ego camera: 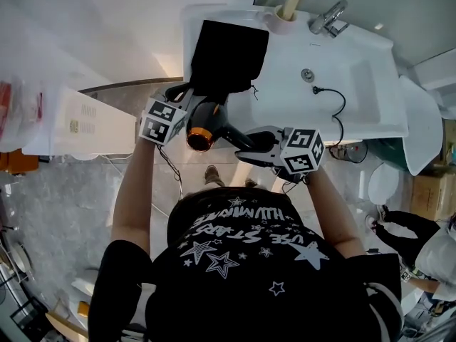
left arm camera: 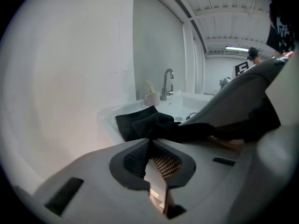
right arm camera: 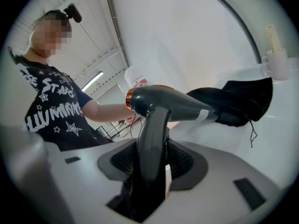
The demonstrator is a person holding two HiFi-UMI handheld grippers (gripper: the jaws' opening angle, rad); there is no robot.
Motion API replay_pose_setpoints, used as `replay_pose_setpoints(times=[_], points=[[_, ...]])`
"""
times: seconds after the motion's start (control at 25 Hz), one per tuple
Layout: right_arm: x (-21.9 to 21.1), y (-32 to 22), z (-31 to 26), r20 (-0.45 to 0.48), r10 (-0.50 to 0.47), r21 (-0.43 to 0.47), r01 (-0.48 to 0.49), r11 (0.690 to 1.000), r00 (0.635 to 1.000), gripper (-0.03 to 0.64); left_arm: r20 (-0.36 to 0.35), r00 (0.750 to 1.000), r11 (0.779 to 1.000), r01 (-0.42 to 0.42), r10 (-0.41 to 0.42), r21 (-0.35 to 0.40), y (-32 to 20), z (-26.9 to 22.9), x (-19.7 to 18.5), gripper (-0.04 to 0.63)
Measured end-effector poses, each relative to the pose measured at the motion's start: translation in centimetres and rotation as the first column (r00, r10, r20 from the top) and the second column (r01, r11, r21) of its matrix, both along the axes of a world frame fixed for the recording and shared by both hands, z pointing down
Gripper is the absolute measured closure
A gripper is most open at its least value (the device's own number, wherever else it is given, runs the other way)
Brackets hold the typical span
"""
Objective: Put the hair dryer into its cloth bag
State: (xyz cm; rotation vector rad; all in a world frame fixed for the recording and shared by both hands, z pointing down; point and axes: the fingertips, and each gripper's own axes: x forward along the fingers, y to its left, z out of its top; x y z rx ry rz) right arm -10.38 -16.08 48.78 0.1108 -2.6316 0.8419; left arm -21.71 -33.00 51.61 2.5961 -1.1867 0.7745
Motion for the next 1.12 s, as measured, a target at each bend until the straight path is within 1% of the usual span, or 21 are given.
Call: replay_pose_setpoints(times=[0.12, 0.28, 0.4, 0.48, 0.64, 0.84, 1.0, 1.12], points=[[-0.1, -1.1, 0.1, 0.003, 0.003, 0.0, -0.003, 1.0, 1.0, 0.43, -0.003, 1.0, 1.0, -0.027, 0.026, -0.004, 0.1, -0.1, 0.1, 0.574], [-0.1, -2.0, 0.2, -0.002, -0.023, -0.018, 0.023, 1.0, 1.0, 0.43, -0.045, 0.999, 1.0, -0.008, 0.008, -0.007, 0.2, -0.4, 0.4, 0.574], [-0.2, -2.1, 0.3, -0.01, -0.058, -0.021, 0.058, 0.998, 0.998, 0.43, -0.057, 0.998, 1.0, -0.008, 0.008, 0.001, -0.3, -0.4, 0.1, 0.574], [-0.3, -2.4, 0.6, -0.024, -0.069, -0.008, 0.069, 0.998, 0.997, 0.43, -0.061, 0.998, 1.0, -0.015, 0.016, 0.012, -0.7, -0.1, -0.2, 0.574], [-0.1, -4.3, 1.0, -0.046, -0.029, 0.013, 0.029, 0.999, 0.999, 0.43, -0.062, 0.998, 1.0, -0.025, 0.026, 0.004, -0.5, -0.1, -0.3, 0.575], [0.5, -6.9, 2.1, -0.129, 0.032, 0.065, -0.024, 0.998, 0.991, 0.43, -0.059, 0.998, 1.0, -0.015, 0.015, 0.003, -0.4, -0.1, -0.6, 0.575], [0.5, -7.9, 3.5, -0.225, 0.055, 0.136, -0.025, 0.99, 0.973, 0.43, -0.063, 0.998, 1.0, -0.007, 0.008, 0.005, -0.5, -0.4, -0.6, 0.575], [0.6, -8.9, 4.4, -0.27, 0.09, 0.176, -0.043, 0.984, 0.959, 0.43, -0.059, 0.998, 1.0, -0.006, 0.006, 0.003, -0.5, -0.3, -0.5, 0.575]])
